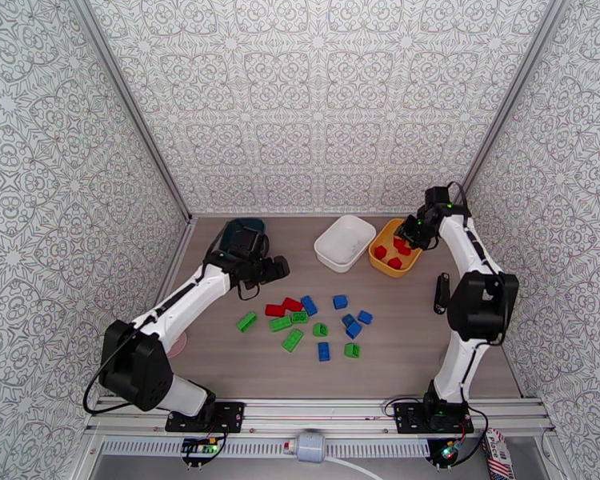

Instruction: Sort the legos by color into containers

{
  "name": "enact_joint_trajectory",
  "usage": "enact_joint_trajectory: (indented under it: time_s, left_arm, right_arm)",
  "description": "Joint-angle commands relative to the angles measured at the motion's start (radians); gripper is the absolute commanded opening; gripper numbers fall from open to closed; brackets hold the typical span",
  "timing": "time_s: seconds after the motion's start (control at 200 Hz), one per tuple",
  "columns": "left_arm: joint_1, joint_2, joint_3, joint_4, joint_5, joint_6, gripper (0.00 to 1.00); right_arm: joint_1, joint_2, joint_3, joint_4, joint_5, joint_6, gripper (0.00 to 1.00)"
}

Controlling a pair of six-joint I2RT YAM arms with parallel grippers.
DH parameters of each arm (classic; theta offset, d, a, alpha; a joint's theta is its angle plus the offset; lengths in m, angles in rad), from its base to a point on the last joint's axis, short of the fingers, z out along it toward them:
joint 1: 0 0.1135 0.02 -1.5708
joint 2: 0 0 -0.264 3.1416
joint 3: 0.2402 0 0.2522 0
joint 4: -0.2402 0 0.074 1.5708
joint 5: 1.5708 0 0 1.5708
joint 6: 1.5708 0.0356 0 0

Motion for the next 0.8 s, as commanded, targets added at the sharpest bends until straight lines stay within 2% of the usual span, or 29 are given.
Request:
enact_joint_trajectory:
  time_s: [0.0,0.09,0.21,0.355,0.55,0.655,0.795]
  left_arm:
    - [0.006,0.035,-0.013,-0.084,-0.006,-0.034,0.83]
    - [-0.002,0.066,-0.007,-0.107,-0.005,-0.013,0.82]
    - [-0.028,0.103,0.009,-0.153,-0.034,0.019,0.81]
    - [-0.064,0.155,0.017,-0.194,-0.052,0.062,0.77]
    - [-0.119,0.185,-0.005,-0.223,-0.098,0.113,0.74]
    - [-0.123,0.197,-0.023,-0.215,-0.097,0.127,0.75]
    - [-0.122,0.225,-0.023,-0.199,-0.085,0.162,0.77]
  right_arm:
    - [-0.005,0.072,0.102,-0.102,0.072,-0.046,0.47]
    - [-0.007,0.102,0.157,-0.146,0.098,-0.075,0.61]
    - [-0.007,0.086,0.155,-0.155,0.106,-0.099,0.69]
    - [-0.006,0.004,0.067,-0.109,0.061,-0.099,0.69]
    - [0.025,-0.158,-0.134,-0.026,-0.022,-0.104,0.67]
    - [0.071,-0.248,-0.263,0.014,-0.066,-0.1,0.68]
    - [0.188,-0.345,-0.417,0.064,-0.105,-0.089,0.69]
